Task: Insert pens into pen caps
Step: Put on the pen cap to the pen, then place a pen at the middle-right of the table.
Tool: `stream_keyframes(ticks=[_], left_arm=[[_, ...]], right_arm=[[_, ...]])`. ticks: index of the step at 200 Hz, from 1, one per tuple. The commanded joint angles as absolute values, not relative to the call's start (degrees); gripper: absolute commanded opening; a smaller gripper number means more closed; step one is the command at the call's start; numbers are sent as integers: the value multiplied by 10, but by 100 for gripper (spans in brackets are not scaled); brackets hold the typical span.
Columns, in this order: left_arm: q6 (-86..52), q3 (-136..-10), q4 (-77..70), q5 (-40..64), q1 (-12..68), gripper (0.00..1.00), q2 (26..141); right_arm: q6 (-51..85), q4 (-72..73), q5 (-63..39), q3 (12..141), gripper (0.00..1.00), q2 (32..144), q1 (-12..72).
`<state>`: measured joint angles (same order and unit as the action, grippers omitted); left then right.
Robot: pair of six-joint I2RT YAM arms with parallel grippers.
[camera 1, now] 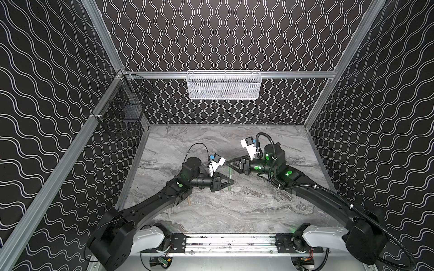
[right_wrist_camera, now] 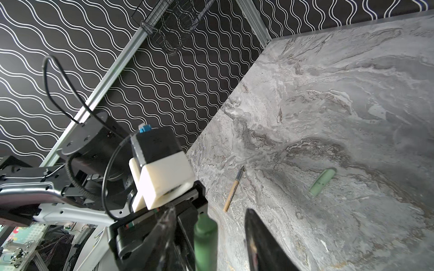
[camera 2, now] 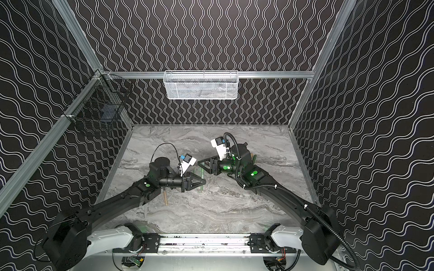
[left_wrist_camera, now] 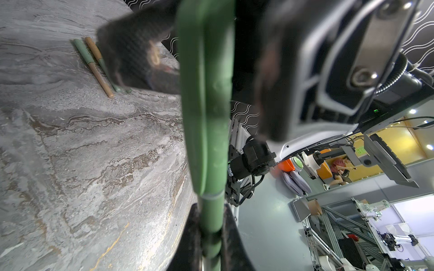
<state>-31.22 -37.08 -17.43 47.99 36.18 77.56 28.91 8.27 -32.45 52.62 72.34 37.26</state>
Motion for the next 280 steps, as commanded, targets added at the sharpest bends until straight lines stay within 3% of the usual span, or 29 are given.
stream_keyframes(ticks=[1, 95, 164, 280], left_arm=[[-305, -370, -195, 483, 365, 0, 776], [-294, -384, -183, 459, 365, 0, 765], [-287, -422, -211, 416, 362, 0, 748], [-300, -501, -250, 451, 313, 0, 771]], right_arm=[[280, 109, -338, 526, 43, 723, 370], [285, 106, -366, 507, 0, 724, 370], [322, 141, -371, 422, 0, 694, 374], [368, 170, -333, 341, 0, 662, 432]])
